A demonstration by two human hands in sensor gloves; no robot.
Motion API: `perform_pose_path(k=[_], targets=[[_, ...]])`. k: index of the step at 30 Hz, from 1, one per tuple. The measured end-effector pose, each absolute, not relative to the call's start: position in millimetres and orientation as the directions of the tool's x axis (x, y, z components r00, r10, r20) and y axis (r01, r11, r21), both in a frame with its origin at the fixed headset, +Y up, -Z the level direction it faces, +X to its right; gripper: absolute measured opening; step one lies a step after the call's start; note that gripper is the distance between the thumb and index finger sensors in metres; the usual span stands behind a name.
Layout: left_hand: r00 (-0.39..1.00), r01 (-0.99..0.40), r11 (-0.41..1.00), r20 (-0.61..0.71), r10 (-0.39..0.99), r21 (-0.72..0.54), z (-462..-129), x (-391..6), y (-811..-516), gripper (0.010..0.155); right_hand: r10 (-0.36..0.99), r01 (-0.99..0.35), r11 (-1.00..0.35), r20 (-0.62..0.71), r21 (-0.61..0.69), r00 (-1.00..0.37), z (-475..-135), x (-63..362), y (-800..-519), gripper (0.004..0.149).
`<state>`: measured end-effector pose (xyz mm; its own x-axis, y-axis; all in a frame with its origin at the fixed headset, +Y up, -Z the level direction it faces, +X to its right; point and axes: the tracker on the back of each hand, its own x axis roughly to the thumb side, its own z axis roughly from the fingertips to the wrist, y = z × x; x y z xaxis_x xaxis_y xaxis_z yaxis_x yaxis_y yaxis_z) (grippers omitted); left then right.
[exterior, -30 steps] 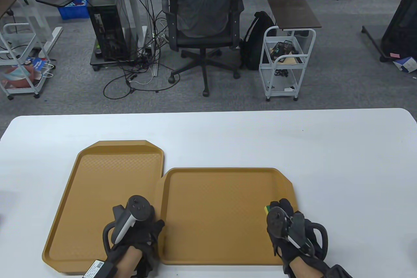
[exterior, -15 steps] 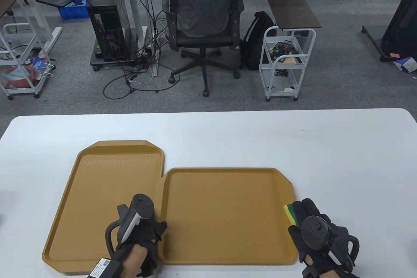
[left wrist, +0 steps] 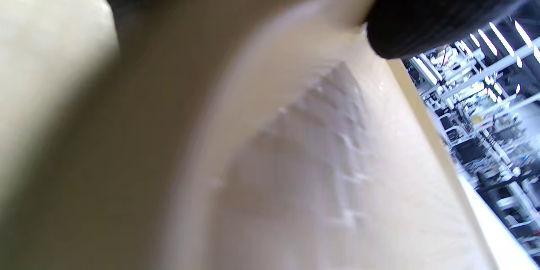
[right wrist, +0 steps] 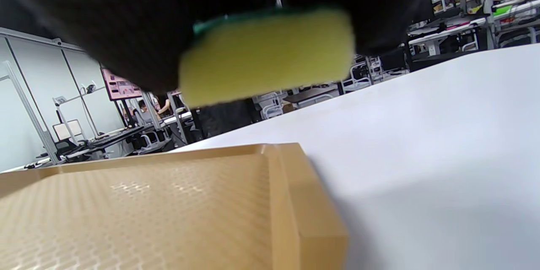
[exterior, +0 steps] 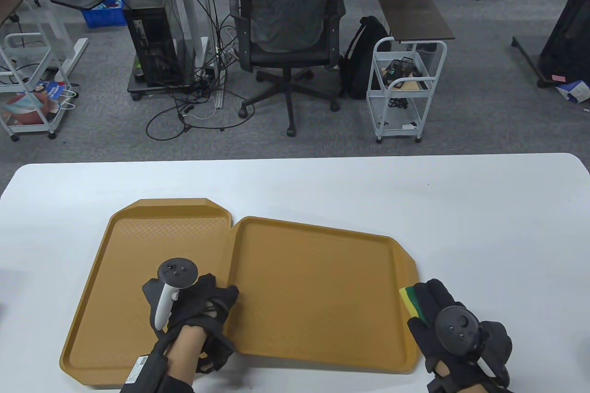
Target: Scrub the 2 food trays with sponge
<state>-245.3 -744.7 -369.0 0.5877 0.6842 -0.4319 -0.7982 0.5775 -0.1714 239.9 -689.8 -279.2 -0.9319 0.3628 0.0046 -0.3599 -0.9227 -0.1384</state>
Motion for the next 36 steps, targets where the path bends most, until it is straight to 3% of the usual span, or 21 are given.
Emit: perform_pose_path(k=[8, 25, 29, 31, 32, 36], targets=[[0.397, -0.906, 0.421, -0.435, 0.808, -0.044, -390.9, -255.0, -750.6, 0.057, 0.396, -0.392, -0.907, 0.006, -0.156, -0.918, -279.2, 248.4, -686.5, 0.067], [0.228, -0.957, 0.286, -0.512, 0.828, 0.037, -503.1, -249.0, -768.5, 0.057, 0.435, -0.423, -0.889, -0.034, -0.175, -0.9, -280.5, 264.0, -685.4, 0.067], [0.381, -0.891, 0.453, -0.504, 0.775, 0.023, -514.4, -244.8, -762.9, 0.069, 0.443, -0.43, -0.887, -0.042, -0.17, -0.896, -281.2, 266.6, -687.0, 0.067], [0.599, -0.709, 0.705, -0.513, 0.615, 0.017, -519.3, -238.1, -755.6, 0.075, 0.434, -0.421, -0.891, -0.043, -0.168, -0.9, -281.7, 265.8, -688.0, 0.067], [0.652, -0.641, 0.768, -0.514, 0.557, 0.019, -521.2, -236.1, -754.6, 0.076, 0.429, -0.417, -0.894, -0.043, -0.165, -0.902, -281.9, 265.2, -688.5, 0.067], [0.74, -0.493, 0.87, -0.54, 0.4, -0.03, -529.2, -224.7, -756.5, 0.077, 0.407, -0.395, -0.905, -0.044, -0.159, -0.913, -282.7, 263.1, -691.3, 0.066]])
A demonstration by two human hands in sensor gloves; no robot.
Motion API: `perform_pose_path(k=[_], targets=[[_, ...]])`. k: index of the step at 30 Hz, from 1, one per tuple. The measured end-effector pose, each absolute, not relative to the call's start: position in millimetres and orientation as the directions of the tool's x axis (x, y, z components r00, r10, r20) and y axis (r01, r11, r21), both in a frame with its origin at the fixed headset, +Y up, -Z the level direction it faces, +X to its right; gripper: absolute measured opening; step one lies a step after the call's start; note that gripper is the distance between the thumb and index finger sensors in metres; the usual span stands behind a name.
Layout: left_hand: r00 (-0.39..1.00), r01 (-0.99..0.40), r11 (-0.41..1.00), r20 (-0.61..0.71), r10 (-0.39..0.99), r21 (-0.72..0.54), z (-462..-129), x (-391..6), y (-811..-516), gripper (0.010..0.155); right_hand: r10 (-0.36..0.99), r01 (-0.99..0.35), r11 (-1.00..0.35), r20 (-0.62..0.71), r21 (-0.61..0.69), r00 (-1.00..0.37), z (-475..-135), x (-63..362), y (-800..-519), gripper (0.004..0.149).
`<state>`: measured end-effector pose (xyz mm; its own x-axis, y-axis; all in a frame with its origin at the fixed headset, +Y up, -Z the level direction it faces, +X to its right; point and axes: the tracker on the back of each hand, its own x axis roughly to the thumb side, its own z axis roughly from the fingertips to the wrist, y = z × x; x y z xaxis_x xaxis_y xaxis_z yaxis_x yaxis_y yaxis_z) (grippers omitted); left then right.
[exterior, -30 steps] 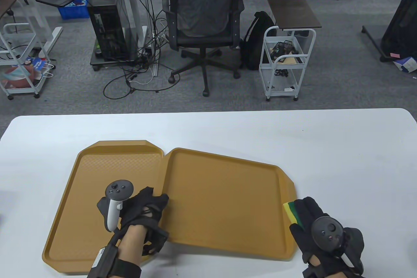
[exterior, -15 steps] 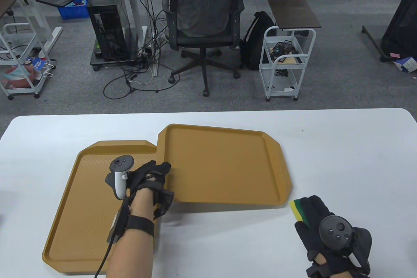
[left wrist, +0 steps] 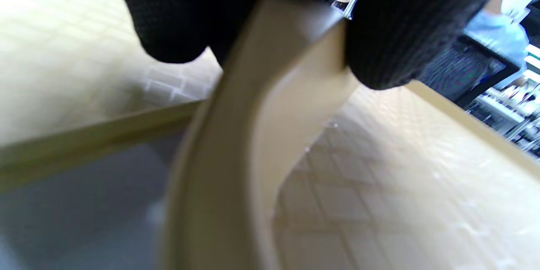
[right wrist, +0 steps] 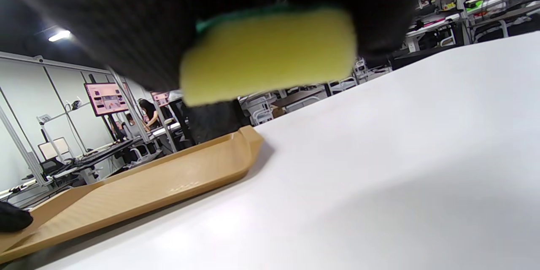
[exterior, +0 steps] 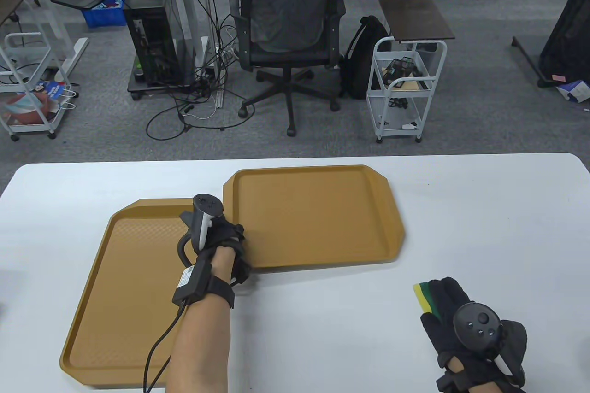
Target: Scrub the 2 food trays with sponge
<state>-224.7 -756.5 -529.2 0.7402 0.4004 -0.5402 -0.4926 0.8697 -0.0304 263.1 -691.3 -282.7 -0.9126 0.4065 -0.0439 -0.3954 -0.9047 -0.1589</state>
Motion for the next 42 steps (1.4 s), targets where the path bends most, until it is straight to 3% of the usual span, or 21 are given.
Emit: perform_pose_path(k=[5, 10, 16, 31, 38, 42], targets=[[0.827, -0.308, 0.951, -0.491, 0.273, 0.009, -532.4, -216.3, -754.1, 0.073, 0.396, -0.387, -0.909, -0.037, -0.156, -0.917, -283.1, 262.4, -692.0, 0.066], [0.827, -0.309, 0.951, -0.487, 0.282, 0.026, -528.9, -218.6, -760.0, 0.066, 0.381, -0.373, -0.915, -0.027, -0.153, -0.924, -284.5, 260.6, -693.5, 0.066], [0.863, -0.223, 0.974, -0.472, 0.181, -0.032, -529.2, -214.8, -756.7, 0.061, 0.373, -0.365, -0.918, -0.022, -0.156, -0.928, -283.8, 259.7, -693.8, 0.066], [0.846, -0.245, 0.969, -0.493, 0.202, -0.021, -551.2, -214.8, -758.0, 0.057, 0.356, -0.348, -0.926, -0.032, -0.149, -0.934, -285.0, 257.0, -697.8, 0.065], [0.855, -0.239, 0.97, -0.483, 0.192, -0.038, -552.8, -215.3, -757.9, 0.059, 0.362, -0.353, -0.923, -0.037, -0.15, -0.931, -285.1, 258.0, -697.8, 0.065], [0.855, -0.267, 0.964, -0.465, 0.229, -0.017, -537.2, -225.5, -752.8, 0.076, 0.36, -0.352, -0.924, -0.031, -0.149, -0.932, -284.6, 257.5, -696.9, 0.065]])
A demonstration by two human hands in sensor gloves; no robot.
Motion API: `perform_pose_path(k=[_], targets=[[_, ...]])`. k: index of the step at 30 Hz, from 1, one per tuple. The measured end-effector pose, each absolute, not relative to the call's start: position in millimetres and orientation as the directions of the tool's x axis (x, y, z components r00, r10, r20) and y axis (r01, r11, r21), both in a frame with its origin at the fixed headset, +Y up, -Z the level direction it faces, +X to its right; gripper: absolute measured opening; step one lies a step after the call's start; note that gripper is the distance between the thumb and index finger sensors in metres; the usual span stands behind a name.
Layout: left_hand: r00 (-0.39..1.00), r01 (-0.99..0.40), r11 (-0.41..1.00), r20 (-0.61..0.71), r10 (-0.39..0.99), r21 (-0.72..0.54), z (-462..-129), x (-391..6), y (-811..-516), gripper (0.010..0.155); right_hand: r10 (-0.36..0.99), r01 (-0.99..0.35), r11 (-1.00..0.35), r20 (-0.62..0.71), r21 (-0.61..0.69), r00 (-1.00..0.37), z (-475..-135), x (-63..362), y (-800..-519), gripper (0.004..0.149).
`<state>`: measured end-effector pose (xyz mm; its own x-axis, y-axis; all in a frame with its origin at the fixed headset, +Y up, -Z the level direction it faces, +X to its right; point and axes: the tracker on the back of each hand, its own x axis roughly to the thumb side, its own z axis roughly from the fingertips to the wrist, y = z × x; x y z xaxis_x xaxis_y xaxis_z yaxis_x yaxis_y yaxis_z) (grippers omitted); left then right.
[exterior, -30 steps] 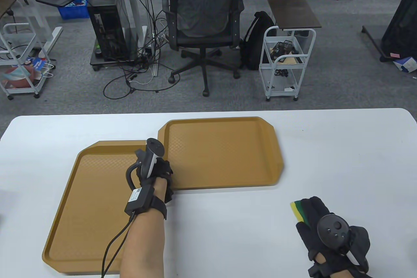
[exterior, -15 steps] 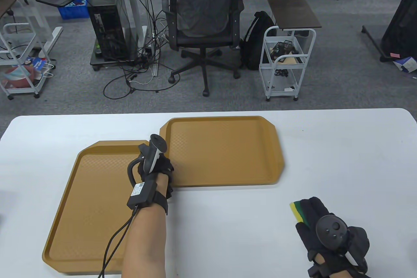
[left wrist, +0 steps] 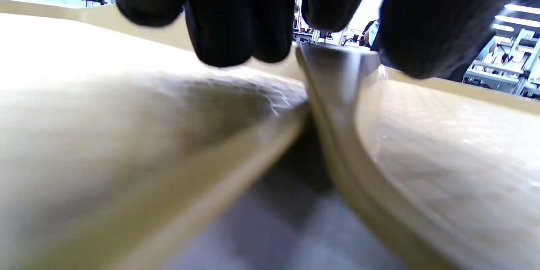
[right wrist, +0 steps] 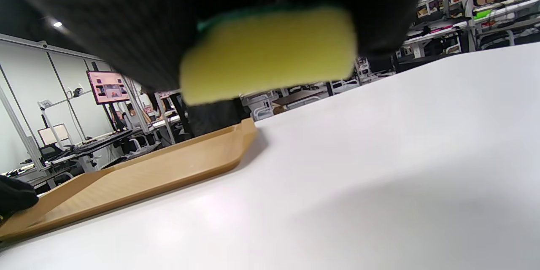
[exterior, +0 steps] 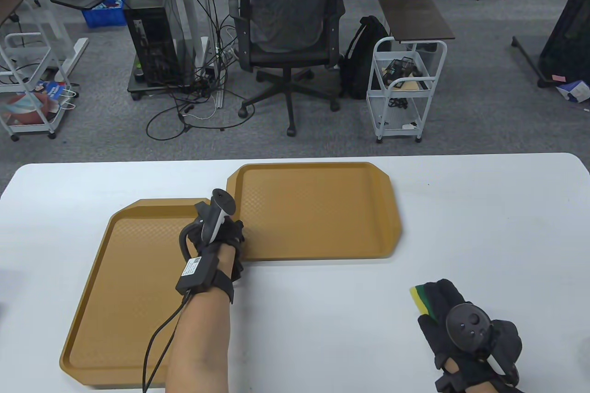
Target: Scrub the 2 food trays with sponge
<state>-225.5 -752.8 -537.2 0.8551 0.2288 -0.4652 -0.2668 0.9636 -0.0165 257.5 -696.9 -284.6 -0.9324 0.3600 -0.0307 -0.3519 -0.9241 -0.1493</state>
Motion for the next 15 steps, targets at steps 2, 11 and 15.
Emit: perform_pose_path(k=[2, 11, 15], targets=[[0.859, -0.234, 0.972, -0.466, 0.21, 0.006, -526.1, -240.8, -745.4, 0.077, 0.359, -0.351, -0.924, -0.025, -0.15, -0.933, -284.8, 257.4, -696.5, 0.065], [0.705, -0.212, 0.976, -0.698, 0.124, -0.041, -454.1, -373.7, -743.3, 0.078, 0.337, -0.332, -0.93, -0.006, -0.16, -0.941, -283.2, 253.5, -696.1, 0.065], [0.65, -0.195, 0.978, -0.757, 0.076, -0.069, -428.6, -416.2, -749.8, 0.08, 0.323, -0.318, -0.933, -0.005, -0.166, -0.946, -282.4, 251.0, -696.8, 0.065]])
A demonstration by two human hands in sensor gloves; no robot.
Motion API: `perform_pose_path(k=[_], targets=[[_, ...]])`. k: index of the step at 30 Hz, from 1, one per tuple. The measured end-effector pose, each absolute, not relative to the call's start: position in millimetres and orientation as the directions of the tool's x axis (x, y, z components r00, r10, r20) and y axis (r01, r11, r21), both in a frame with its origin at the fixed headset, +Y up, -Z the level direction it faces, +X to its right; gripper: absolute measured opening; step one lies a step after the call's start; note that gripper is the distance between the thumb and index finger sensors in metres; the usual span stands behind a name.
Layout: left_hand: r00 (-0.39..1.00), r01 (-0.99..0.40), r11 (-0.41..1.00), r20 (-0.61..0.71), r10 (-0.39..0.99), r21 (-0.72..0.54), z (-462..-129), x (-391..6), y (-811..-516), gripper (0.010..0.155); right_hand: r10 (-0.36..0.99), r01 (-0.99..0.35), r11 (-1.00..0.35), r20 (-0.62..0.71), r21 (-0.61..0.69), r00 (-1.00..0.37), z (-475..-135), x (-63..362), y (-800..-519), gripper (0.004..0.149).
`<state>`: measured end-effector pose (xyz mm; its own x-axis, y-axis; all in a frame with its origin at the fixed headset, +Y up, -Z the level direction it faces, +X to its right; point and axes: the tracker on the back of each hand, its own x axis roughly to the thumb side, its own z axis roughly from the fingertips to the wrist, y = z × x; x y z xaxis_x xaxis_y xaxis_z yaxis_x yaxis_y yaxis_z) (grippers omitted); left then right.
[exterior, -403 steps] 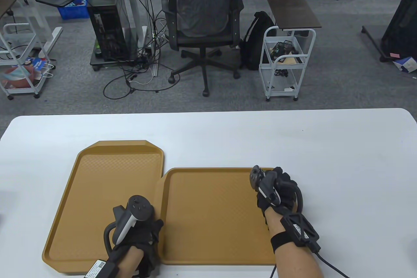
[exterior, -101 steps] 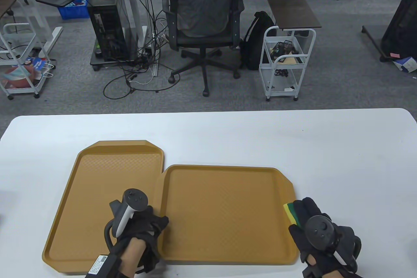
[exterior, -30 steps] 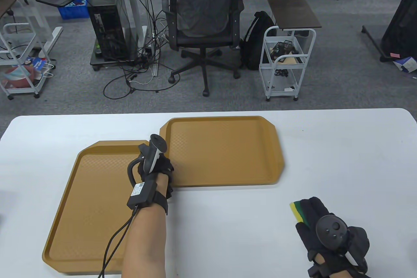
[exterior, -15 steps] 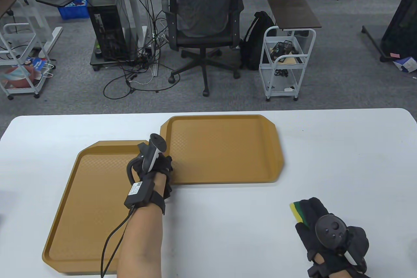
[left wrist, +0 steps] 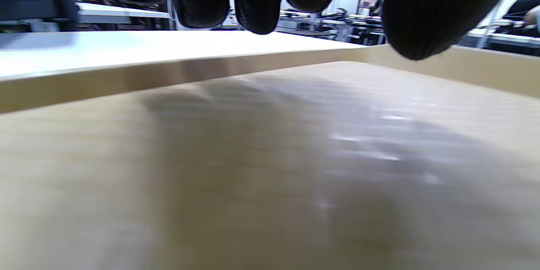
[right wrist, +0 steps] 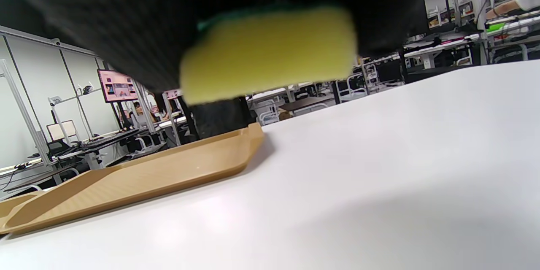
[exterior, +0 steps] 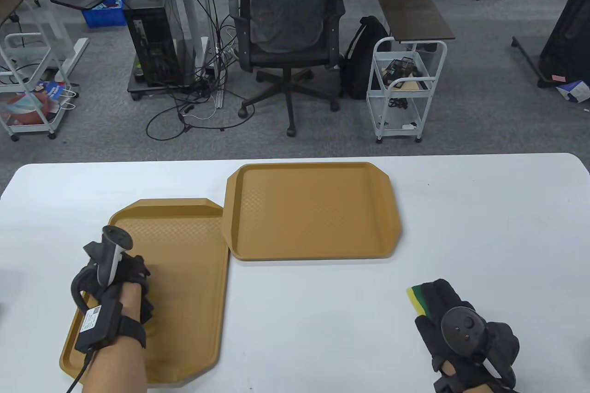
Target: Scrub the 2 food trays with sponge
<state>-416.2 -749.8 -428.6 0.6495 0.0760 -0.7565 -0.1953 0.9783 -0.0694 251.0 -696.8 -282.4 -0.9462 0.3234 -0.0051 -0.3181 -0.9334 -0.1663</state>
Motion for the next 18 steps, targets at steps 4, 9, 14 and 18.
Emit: perform_pose_path(k=[4, 9, 14, 18], targets=[[0.613, -0.215, 0.97, -0.789, 0.048, -0.109, -417.4, -441.6, -758.7, 0.077, 0.315, -0.308, -0.936, -0.017, -0.169, -0.949, -282.3, 250.6, -697.9, 0.065], [0.589, -0.217, 0.96, -0.808, -0.018, -0.179, -418.4, -455.7, -772.6, 0.064, 0.308, -0.298, -0.939, -0.033, -0.173, -0.951, -282.0, 250.5, -698.2, 0.065], [0.565, -0.107, 0.982, -0.822, -0.066, -0.153, -424.0, -465.9, -768.7, 0.047, 0.3, -0.289, -0.943, -0.044, -0.168, -0.953, -283.0, 250.8, -700.0, 0.064], [0.496, -0.301, 0.95, -0.865, 0.077, -0.088, -420.3, -484.9, -769.6, 0.049, 0.306, -0.294, -0.942, -0.052, -0.165, -0.951, -283.6, 252.1, -701.1, 0.065]])
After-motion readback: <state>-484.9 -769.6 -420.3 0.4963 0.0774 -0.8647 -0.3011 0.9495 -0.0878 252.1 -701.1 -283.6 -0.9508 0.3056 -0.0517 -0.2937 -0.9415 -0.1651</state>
